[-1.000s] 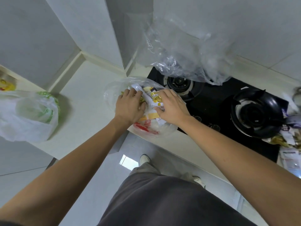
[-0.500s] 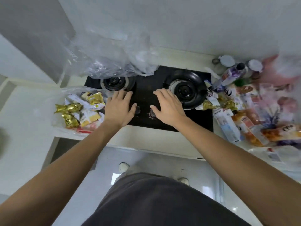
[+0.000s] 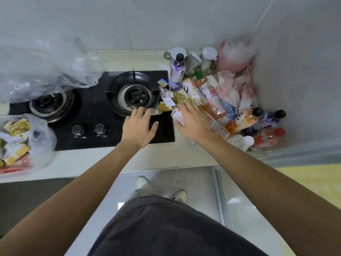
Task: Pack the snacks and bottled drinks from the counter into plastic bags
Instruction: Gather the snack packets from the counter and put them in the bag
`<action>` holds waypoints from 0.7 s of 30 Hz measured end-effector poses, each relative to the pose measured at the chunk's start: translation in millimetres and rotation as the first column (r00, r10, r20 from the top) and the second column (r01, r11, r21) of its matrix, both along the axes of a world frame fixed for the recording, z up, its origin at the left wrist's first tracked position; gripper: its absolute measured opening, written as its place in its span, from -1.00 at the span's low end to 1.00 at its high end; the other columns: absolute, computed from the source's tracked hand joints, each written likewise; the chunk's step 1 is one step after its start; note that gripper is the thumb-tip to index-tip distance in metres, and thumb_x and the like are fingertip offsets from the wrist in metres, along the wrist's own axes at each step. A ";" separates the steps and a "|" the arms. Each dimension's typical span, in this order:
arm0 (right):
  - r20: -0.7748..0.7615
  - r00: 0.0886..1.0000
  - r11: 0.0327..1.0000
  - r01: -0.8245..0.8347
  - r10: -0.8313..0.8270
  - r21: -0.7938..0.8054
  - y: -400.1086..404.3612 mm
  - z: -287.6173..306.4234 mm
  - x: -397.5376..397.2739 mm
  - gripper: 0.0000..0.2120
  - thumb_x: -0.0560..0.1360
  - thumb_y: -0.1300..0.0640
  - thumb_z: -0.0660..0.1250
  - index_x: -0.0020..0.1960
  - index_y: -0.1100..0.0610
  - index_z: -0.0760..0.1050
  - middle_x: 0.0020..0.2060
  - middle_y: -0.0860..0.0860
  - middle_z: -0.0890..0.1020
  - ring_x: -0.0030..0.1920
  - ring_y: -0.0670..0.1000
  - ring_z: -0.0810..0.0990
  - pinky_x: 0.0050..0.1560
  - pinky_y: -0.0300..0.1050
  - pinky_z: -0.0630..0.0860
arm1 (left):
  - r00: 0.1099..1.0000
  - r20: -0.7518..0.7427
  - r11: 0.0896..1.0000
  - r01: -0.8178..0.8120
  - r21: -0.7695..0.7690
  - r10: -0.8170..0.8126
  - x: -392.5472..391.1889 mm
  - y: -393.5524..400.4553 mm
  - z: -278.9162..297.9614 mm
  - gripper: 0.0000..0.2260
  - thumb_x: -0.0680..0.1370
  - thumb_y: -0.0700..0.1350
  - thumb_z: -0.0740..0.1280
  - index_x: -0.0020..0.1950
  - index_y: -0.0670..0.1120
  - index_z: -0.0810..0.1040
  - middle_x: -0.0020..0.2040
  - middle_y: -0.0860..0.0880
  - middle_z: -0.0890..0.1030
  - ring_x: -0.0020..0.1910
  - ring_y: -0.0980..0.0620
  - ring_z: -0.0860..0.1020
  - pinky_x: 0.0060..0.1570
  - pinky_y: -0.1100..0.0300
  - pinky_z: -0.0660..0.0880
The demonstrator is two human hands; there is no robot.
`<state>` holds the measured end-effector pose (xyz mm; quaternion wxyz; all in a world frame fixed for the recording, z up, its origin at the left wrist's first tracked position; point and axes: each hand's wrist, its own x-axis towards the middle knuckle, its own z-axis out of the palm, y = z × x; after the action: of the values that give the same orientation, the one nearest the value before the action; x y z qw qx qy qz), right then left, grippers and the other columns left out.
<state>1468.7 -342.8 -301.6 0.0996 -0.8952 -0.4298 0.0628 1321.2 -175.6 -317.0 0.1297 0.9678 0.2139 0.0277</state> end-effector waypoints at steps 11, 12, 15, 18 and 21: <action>-0.025 0.994 0.992 0.104 -0.106 -0.069 9.8 -24.0 79.3 -0.63 0.56 -0.07 0.31 0.23 0.16 0.45 0.21 0.10 0.55 0.30 0.16 0.48 0.29 0.09 0.46 | 0.993 -0.074 0.988 0.084 -0.126 -0.094 100.8 19.3 -24.7 -0.55 0.63 0.11 0.26 0.46 -0.05 0.38 0.29 -0.11 0.48 0.28 -0.17 0.44 0.16 -0.13 0.49; -0.029 0.994 0.992 0.107 -0.109 -0.061 11.4 -26.1 87.8 -0.62 0.55 -0.05 0.32 0.25 0.17 0.45 0.24 0.12 0.54 0.33 0.18 0.47 0.32 0.12 0.45 | 0.991 -0.093 0.987 0.085 -0.137 -0.098 108.4 21.7 -26.2 -0.54 0.63 0.10 0.26 0.48 -0.05 0.36 0.32 -0.11 0.46 0.31 -0.17 0.42 0.19 -0.13 0.48; -0.041 0.992 0.991 0.117 -0.120 -0.060 17.0 -25.9 114.0 -0.51 0.57 0.02 0.35 0.41 0.23 0.39 0.30 0.17 0.50 0.34 0.22 0.43 0.35 0.15 0.43 | 0.987 -0.123 0.983 0.086 -0.162 -0.106 131.1 25.8 -29.7 -0.53 0.64 0.10 0.24 0.51 -0.04 0.34 0.38 -0.12 0.43 0.37 -0.17 0.39 0.22 -0.13 0.46; 0.000 0.993 0.991 0.119 -0.119 -0.064 22.1 -27.8 141.7 -0.49 0.57 0.01 0.34 0.42 0.24 0.38 0.30 0.18 0.48 0.31 0.22 0.44 0.30 0.11 0.41 | 0.984 -0.129 0.980 0.103 -0.172 -0.126 153.5 27.0 -34.6 -0.55 0.64 0.08 0.23 0.49 -0.06 0.36 0.37 -0.12 0.44 0.37 -0.17 0.40 0.22 -0.12 0.47; -0.024 0.990 0.987 0.138 -0.140 -0.081 27.8 -33.9 170.4 -0.57 0.57 0.06 0.34 0.38 0.20 0.39 0.34 0.16 0.45 0.35 0.21 0.41 0.27 0.16 0.50 | 0.976 -0.175 0.981 0.102 -0.166 -0.132 174.1 26.4 -41.6 -0.56 0.64 0.09 0.22 0.48 -0.06 0.37 0.37 -0.10 0.45 0.38 -0.15 0.39 0.21 -0.12 0.49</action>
<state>1639.1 -315.0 -335.4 0.0743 -0.9252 -0.3620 0.0859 1495.3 -149.2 -358.6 0.1858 0.9640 0.1691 -0.0870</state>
